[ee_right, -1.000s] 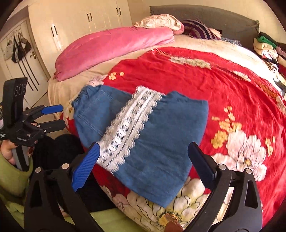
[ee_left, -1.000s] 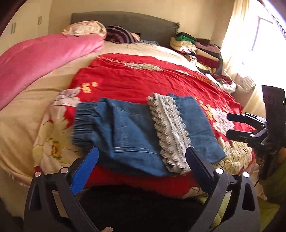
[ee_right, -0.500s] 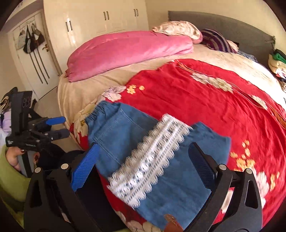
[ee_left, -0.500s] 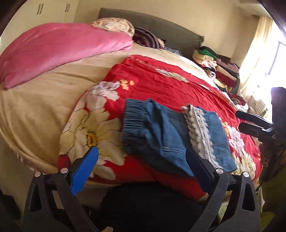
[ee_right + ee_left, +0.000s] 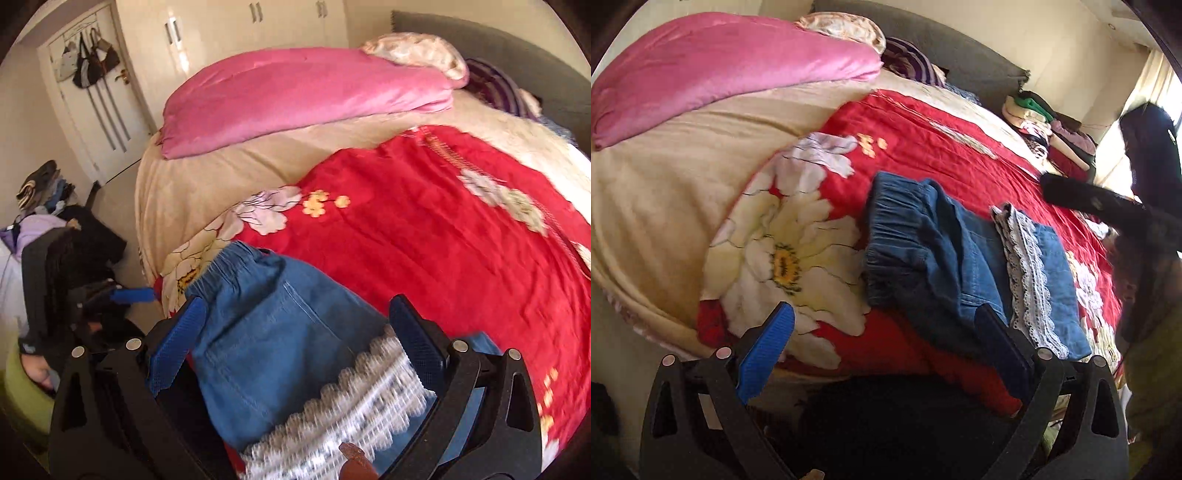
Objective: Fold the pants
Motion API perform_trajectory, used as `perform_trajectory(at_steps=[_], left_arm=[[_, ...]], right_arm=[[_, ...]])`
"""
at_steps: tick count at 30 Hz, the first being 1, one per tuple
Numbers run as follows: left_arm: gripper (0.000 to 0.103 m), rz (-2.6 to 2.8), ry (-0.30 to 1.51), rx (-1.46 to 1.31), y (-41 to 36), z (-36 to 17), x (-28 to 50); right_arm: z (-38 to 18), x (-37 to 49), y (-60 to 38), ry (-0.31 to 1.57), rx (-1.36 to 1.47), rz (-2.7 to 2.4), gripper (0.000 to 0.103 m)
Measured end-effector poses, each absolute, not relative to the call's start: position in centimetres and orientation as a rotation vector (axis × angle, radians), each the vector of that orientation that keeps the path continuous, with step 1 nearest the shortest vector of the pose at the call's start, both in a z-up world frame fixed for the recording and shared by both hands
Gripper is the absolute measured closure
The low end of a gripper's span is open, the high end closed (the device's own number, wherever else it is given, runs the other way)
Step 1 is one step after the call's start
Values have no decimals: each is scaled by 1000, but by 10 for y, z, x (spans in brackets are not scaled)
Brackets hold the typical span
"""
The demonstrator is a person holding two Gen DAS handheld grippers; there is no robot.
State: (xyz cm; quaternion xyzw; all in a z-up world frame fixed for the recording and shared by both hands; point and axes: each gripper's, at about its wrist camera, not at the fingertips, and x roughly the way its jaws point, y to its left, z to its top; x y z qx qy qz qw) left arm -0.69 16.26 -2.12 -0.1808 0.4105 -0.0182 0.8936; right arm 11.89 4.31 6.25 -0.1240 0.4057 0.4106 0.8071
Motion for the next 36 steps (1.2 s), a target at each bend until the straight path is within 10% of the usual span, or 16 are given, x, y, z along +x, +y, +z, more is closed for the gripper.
perform_trajectory(at_steps=[6,9,21,29,36], left_arm=[[9,-80,872,-478,156,-38,9],[46,-80,878,-507,156,-46,14],[46,-99,894,-514,159,-62,24],[37,-137,871,-594,167,-64,24],[22,-199,846,-618,156,-50,22]], right_arm=[[41,143,79,963,-311,946,9],[31,147,96,998,-338,987,9],[-6,150,144,1088,-429,1083,10],[-21,151,147,1107,-394,1161,65],[19,155,96,1034,-199,1222,73]])
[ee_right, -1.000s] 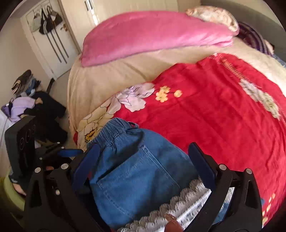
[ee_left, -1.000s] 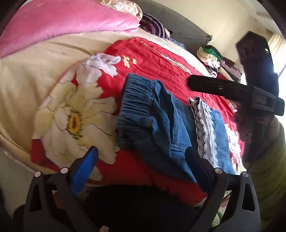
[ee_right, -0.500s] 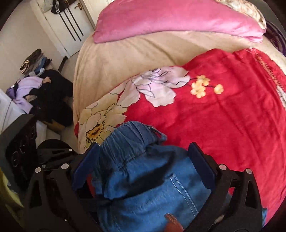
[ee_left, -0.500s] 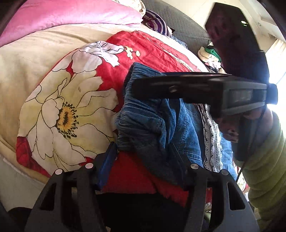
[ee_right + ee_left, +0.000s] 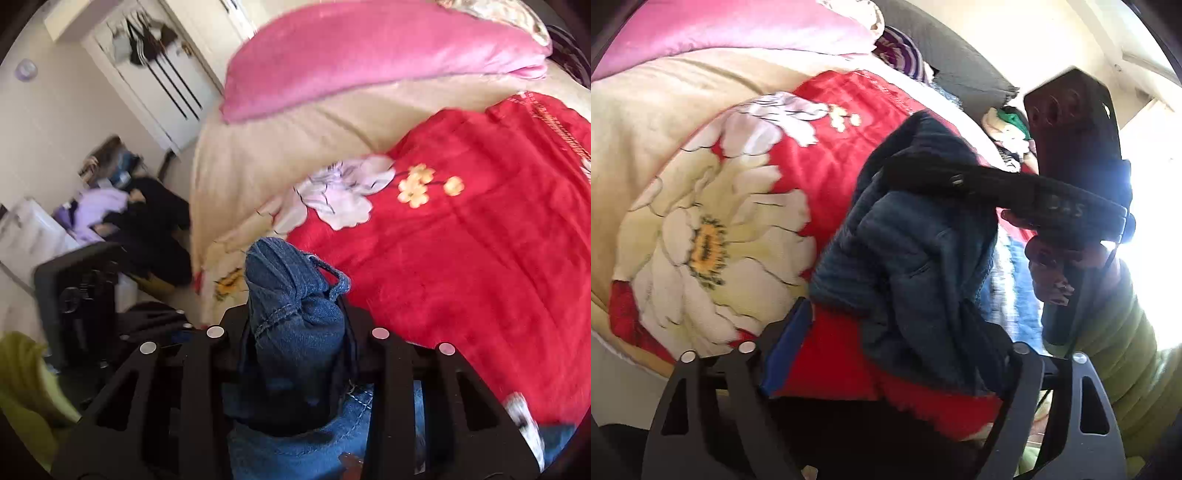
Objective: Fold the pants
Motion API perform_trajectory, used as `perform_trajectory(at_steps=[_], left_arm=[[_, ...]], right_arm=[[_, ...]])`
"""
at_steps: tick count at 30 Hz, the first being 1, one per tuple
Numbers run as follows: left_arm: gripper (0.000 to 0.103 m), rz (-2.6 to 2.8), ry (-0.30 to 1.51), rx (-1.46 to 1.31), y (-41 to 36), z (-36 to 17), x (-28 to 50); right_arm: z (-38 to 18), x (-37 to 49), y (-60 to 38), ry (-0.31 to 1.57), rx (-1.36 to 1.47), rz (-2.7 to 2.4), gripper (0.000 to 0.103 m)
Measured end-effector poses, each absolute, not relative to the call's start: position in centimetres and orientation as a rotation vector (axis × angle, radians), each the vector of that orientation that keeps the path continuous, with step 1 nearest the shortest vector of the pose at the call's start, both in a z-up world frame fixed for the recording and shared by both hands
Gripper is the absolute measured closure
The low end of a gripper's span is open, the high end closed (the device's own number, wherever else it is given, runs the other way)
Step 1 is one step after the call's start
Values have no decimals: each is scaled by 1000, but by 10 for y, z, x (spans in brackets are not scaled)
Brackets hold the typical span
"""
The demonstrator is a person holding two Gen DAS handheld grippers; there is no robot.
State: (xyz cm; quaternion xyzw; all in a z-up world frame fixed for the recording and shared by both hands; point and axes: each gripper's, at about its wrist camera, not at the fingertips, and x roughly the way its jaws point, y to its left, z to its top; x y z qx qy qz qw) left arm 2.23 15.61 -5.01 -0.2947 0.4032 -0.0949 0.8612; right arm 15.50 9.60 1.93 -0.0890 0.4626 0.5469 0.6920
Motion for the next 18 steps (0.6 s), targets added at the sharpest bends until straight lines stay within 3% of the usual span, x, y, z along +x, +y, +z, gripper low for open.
perform_trajectory(at_steps=[13,18], left_arm=[[21,-467,848,-662,88,-30,56],[21,-599,825,-566,38,-8,64]], right_arm=[[65,142,-10,898,-29,1192,73],[70,140,-56,854,59,1132,63]])
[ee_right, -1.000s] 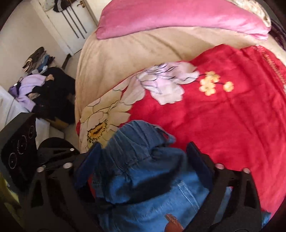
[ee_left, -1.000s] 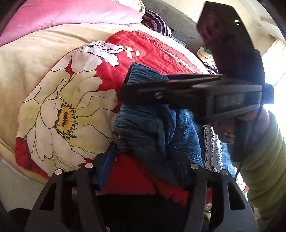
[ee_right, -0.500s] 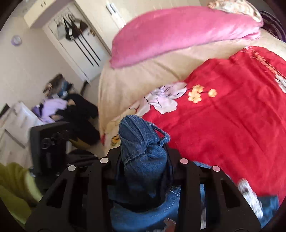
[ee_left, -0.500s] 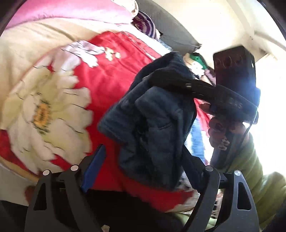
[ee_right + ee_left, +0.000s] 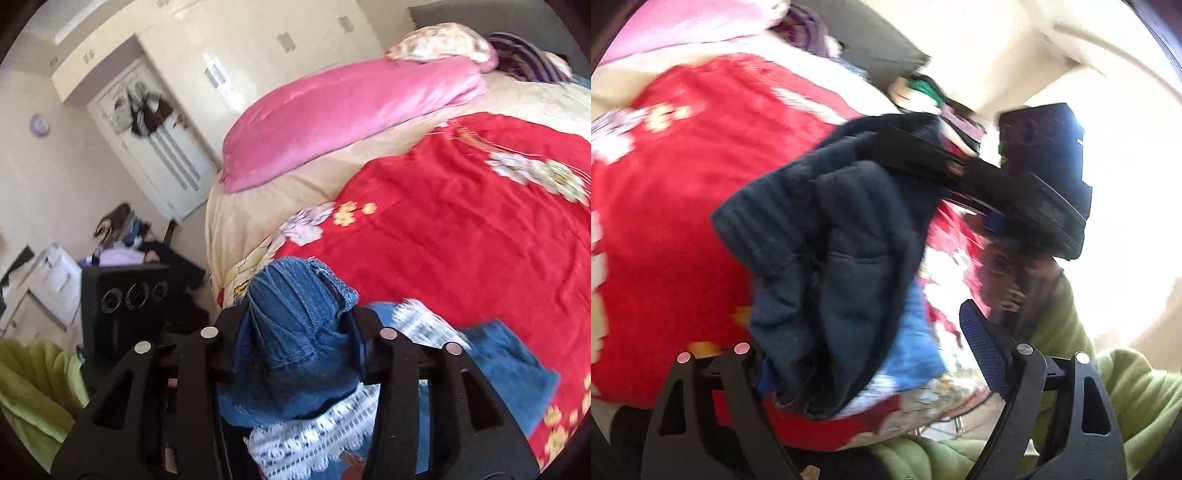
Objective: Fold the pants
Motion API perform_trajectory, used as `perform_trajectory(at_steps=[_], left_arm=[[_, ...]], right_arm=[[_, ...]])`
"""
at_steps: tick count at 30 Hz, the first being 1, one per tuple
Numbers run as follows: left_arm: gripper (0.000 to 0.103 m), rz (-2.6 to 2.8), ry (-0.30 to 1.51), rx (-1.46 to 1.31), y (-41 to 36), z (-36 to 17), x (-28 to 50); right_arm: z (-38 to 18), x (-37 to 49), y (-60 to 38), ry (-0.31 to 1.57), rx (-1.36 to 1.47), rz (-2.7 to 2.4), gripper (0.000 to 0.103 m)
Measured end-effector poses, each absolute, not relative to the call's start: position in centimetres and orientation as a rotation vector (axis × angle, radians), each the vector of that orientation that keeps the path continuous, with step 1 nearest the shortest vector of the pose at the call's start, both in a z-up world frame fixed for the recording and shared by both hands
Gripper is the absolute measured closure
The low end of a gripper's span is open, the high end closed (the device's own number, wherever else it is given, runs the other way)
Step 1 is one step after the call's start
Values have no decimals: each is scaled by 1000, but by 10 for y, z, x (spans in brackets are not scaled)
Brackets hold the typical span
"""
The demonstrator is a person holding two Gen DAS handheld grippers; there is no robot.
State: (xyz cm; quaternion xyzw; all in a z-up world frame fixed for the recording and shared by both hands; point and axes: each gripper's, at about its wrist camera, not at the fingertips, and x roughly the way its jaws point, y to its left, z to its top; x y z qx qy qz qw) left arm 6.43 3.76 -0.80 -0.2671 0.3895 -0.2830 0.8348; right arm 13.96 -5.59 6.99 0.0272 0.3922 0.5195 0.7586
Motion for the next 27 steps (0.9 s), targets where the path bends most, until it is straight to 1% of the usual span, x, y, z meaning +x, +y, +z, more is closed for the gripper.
perform_trajectory(at_steps=[2,4,9,12,15,18,21,24,26,27], left_arm=[[21,-645,828,-512,17,-6,66],[20,-668,849,-461,-1,-10,66],[20,-679,940,-422,-21,-31,72],[19,-651,954,-365,-26,-34,59],[19,-635,966,-364,-21,-39,60],[19,-625,968,-362,-22,-38,59],[19,-615,963,-341,-24,-33,58],[15,-598,947,-329,-22,-27,54],[12,-577,931,-316,-18,-20,53],[10,-567,926,-311,-16,-18,52]], right_arm=[[69,138,-81,833,111,1080,52],[63,137,-113,822,170,990,47],[41,124,-157,865,202,830,47],[24,117,-157,911,183,804,47],[9,118,-151,944,129,754,47],[-10,125,-143,1024,55,652,47],[-11,123,-144,1014,52,654,47],[3,115,-151,963,61,674,43],[15,108,-157,920,54,663,36],[20,106,-160,906,54,660,36]])
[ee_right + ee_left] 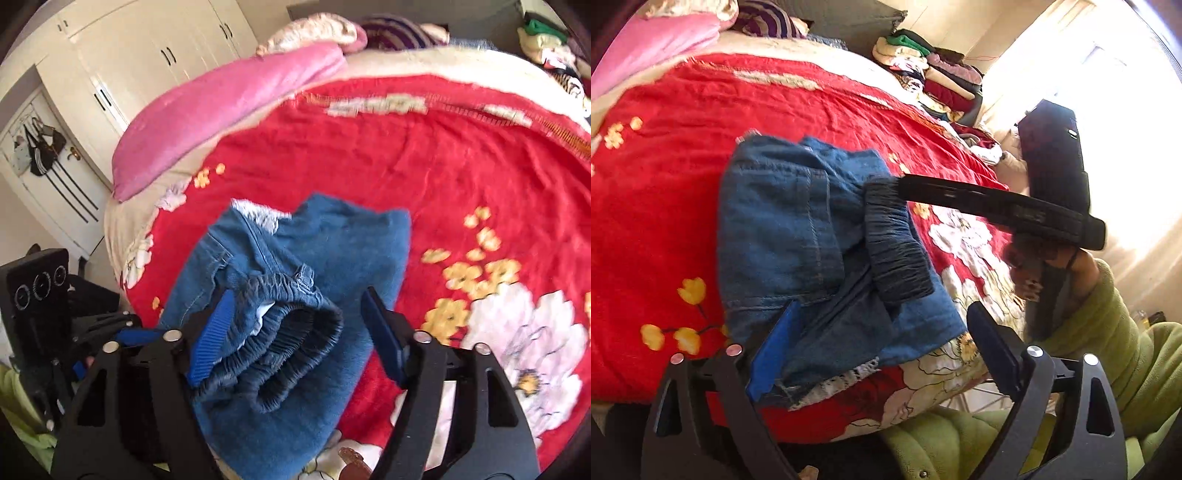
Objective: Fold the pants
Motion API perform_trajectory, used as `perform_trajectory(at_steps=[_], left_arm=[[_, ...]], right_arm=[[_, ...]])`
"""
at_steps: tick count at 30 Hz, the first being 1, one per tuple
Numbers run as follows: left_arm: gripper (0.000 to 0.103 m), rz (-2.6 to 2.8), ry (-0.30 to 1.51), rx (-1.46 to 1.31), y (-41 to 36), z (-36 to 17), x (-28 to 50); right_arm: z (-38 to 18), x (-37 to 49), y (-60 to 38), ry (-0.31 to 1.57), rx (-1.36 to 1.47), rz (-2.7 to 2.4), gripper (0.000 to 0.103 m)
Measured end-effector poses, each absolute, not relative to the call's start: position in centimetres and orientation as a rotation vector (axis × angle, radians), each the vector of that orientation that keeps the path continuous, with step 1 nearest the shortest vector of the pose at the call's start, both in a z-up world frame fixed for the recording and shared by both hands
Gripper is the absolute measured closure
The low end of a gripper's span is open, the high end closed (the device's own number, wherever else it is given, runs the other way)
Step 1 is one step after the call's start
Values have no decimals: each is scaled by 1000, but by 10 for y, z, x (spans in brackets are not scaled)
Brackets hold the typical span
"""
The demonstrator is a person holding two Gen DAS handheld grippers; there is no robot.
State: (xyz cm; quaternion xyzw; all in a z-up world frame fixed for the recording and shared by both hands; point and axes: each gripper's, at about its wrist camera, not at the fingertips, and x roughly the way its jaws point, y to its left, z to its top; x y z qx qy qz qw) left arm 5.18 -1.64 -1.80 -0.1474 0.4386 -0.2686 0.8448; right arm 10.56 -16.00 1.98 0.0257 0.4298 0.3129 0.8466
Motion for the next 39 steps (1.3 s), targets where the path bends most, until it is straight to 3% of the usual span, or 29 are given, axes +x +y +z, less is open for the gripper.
perform_trajectory(at_steps=[8,21,22,23,26,31,32,33,39], left_arm=[[5,-494,884,-285,-4,0,47],[9,-367,908,-308,28,4,95],[24,-366,912,-299,28,4,102],[40,-366,915,-292,28,4,107],[54,-372,951,-259,21,-2,122],[55,-337,993,-193,11,-18,141],[54,-333,996,-194,12,-21,144],[54,-329,997,-199,12,-22,145],[51,-336,990,-213,14,-30,149]], right_arm=[[53,71,-182,780,6,652,25],[63,-10,-146,688,-270,876,24],[58,-14,-136,688,-312,894,27],[54,-16,-128,688,-344,913,39],[38,-20,-96,699,-436,993,62],[13,-19,-49,640,-653,1007,70],[6,-14,-44,650,-677,1000,77],[-4,-7,-40,706,-689,1009,99],[-25,-3,-55,846,-591,1065,100]])
